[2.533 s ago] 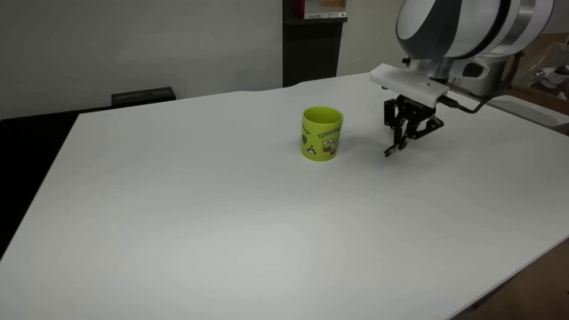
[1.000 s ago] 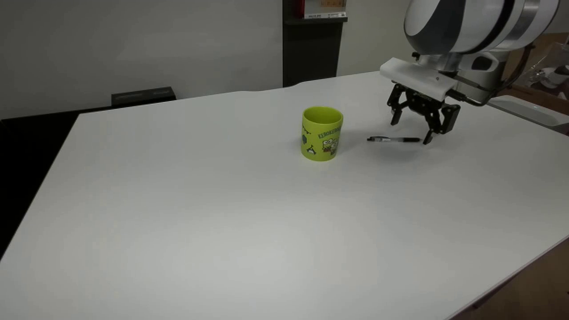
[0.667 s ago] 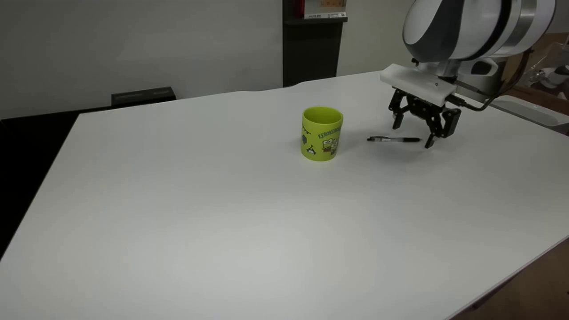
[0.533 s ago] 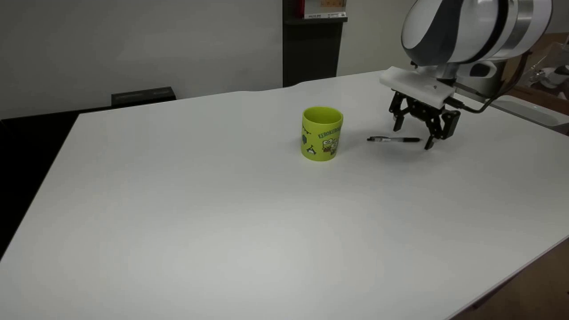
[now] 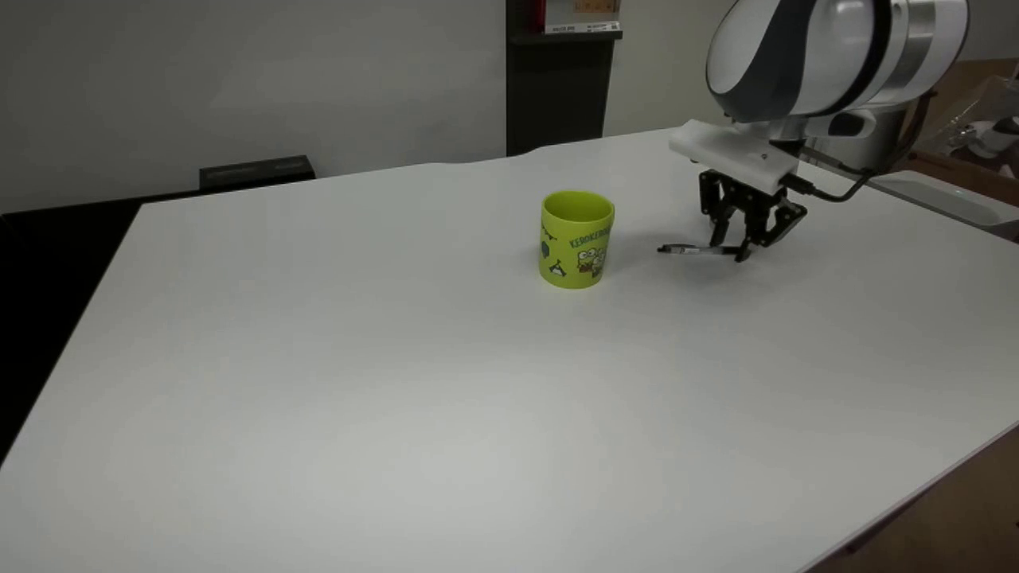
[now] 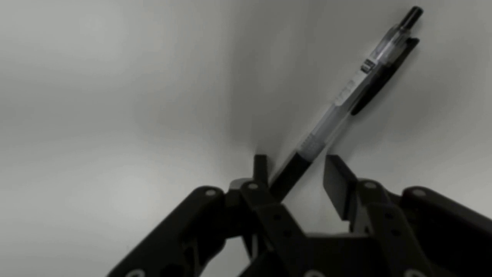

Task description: Put the pen in the cup

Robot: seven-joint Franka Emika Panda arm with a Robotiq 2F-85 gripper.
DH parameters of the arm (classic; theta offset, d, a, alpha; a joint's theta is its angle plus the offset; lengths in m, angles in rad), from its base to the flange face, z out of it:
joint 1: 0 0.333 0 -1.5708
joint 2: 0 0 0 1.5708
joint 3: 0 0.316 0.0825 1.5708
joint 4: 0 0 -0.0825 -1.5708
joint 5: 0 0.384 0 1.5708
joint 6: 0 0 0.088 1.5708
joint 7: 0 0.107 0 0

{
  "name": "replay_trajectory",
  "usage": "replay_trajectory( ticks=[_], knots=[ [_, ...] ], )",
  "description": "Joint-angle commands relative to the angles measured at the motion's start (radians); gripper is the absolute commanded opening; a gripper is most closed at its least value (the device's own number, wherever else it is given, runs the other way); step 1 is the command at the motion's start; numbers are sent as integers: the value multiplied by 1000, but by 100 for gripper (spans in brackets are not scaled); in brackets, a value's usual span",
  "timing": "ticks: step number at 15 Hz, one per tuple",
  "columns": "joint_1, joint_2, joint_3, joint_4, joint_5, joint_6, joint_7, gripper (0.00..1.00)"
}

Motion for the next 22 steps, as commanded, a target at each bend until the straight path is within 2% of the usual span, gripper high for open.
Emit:
replay_trajectory(
  ticks=[1, 3, 8, 11, 13, 16, 22],
  knots=[
    [12, 0, -5, 22, 2, -28, 39, 12],
    [9, -7, -1, 22, 4, -40, 40, 0],
    [10, -81, -11, 11, -26, -102, 13, 3],
    [43, -172, -58, 32, -120, -223, 8, 3],
    [36, -230, -47, 76, -183, -339, -9, 3],
    [1, -277, 34, 177, -211, -522, -95, 3],
    [-13, -225, 182, 386, -120, -910, -242, 3]
  ],
)
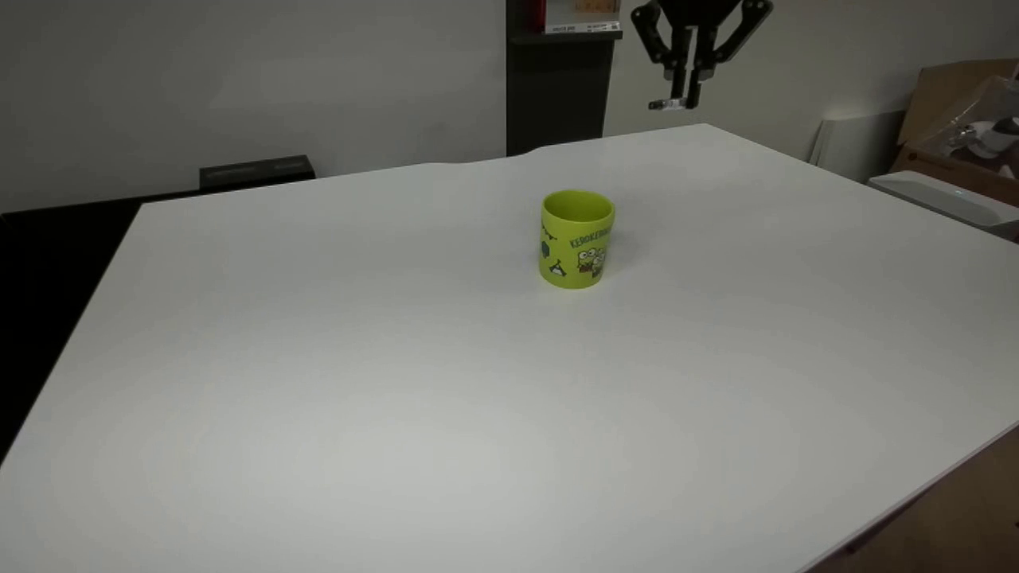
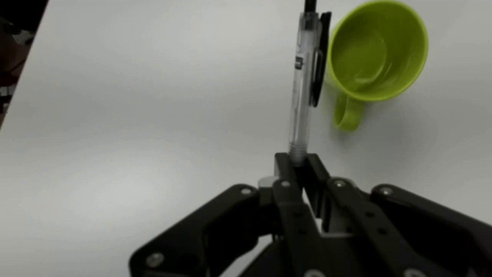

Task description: Put the pen in the cup

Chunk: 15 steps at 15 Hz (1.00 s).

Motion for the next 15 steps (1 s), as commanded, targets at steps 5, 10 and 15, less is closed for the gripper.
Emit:
replay_trajectory(
  ticks=[5, 10, 15],
  knots=[
    [-28, 165, 108, 263, 117, -419, -184, 3],
    [-37, 253, 100, 361, 162, -498, -227, 3],
    [-38, 269, 89, 356, 202, -508, -271, 3]
  ],
)
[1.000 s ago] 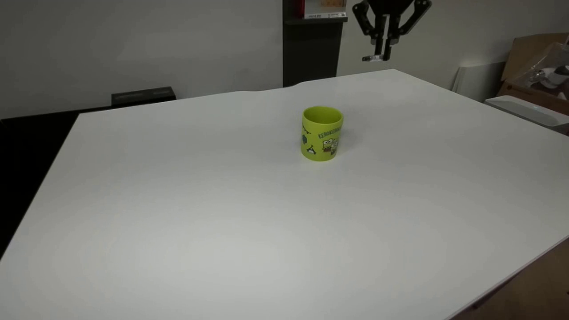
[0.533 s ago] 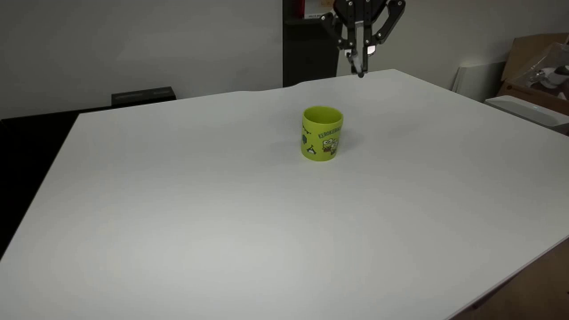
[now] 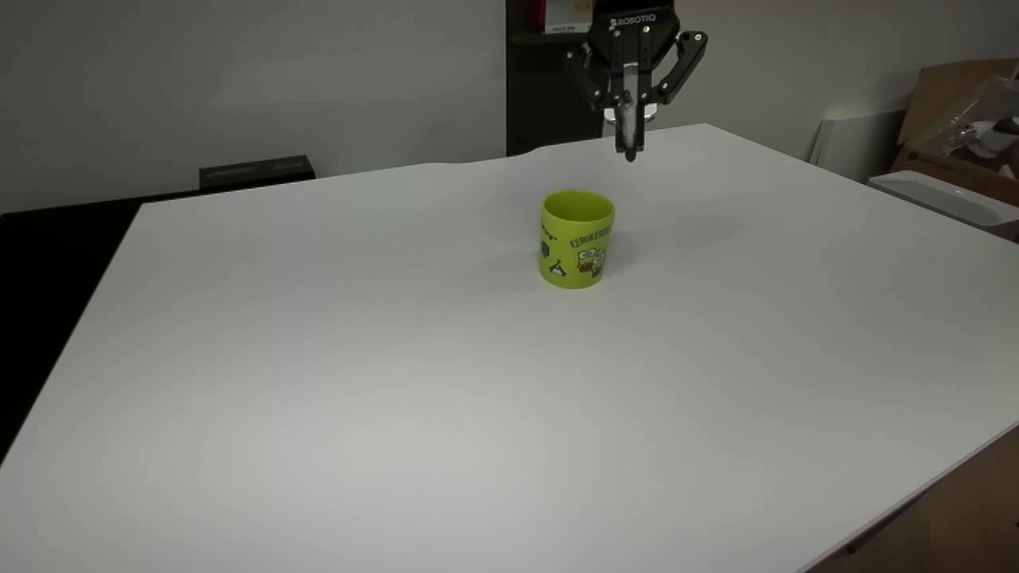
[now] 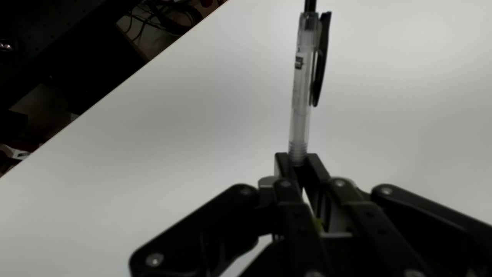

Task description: Put the pen in the cup

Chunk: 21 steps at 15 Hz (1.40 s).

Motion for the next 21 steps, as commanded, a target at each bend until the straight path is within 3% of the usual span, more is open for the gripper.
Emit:
replay_trajectory(
  ticks=[1, 4, 5, 7, 13, 21],
  knots=[
    [3, 9, -9, 10, 6, -7, -6, 13],
    [6, 11, -9, 7, 5, -5, -6, 13],
    [7, 11, -9, 7, 5, -5, -6, 3],
    [-8, 24, 2, 18, 18, -24, -48, 3],
    [-48, 140, 21, 148, 89, -139, -192, 3],
    [-81, 314, 26, 378, 141, -229, -199, 3]
  ],
)
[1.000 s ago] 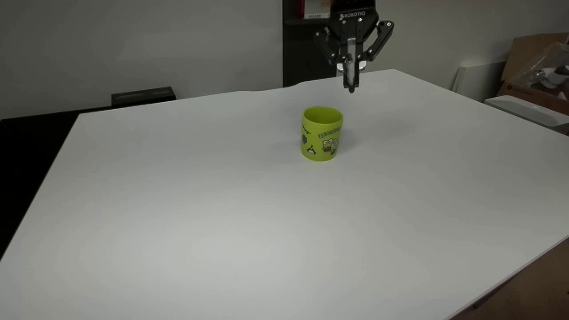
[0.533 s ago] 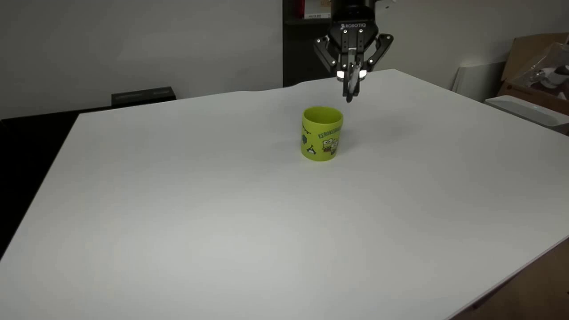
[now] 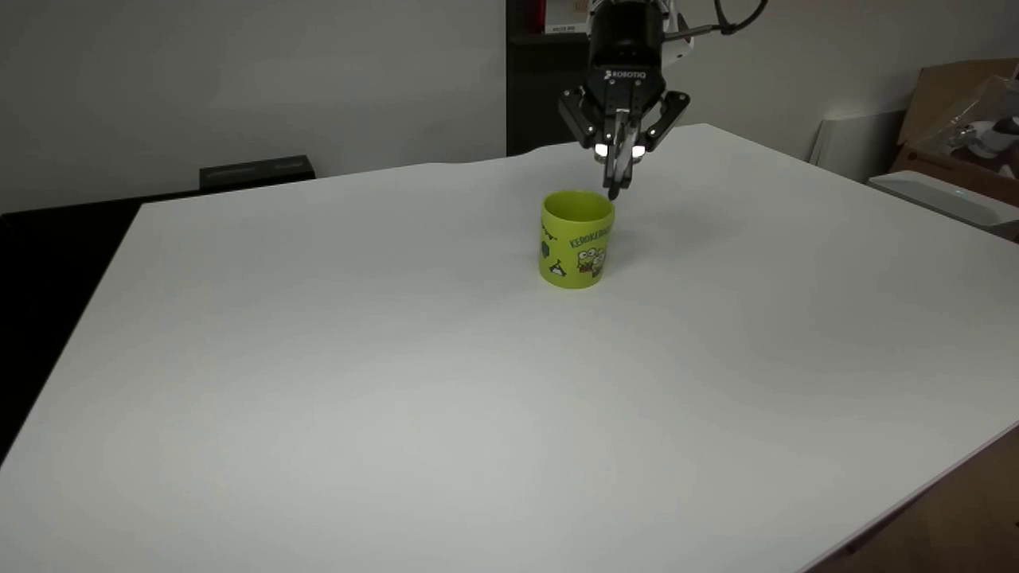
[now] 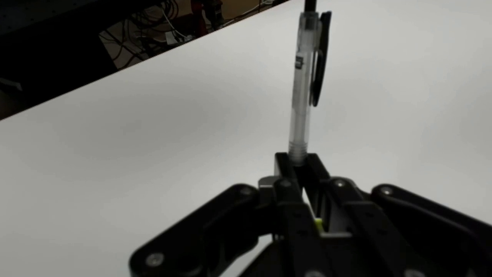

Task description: Put the pen in the cup

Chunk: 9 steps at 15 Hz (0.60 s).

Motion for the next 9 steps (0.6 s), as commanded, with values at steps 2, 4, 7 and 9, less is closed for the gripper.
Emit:
replay_trajectory(
  ticks=[2, 4, 7, 9],
  knots=[
    [-23, 117, 19, 195, 27, -68, 20, 3],
    [-26, 150, 24, 246, 33, -82, 27, 3],
    [-35, 196, 32, 312, 39, -96, 36, 3],
    [-42, 223, 37, 348, 45, -94, 43, 3]
  ],
)
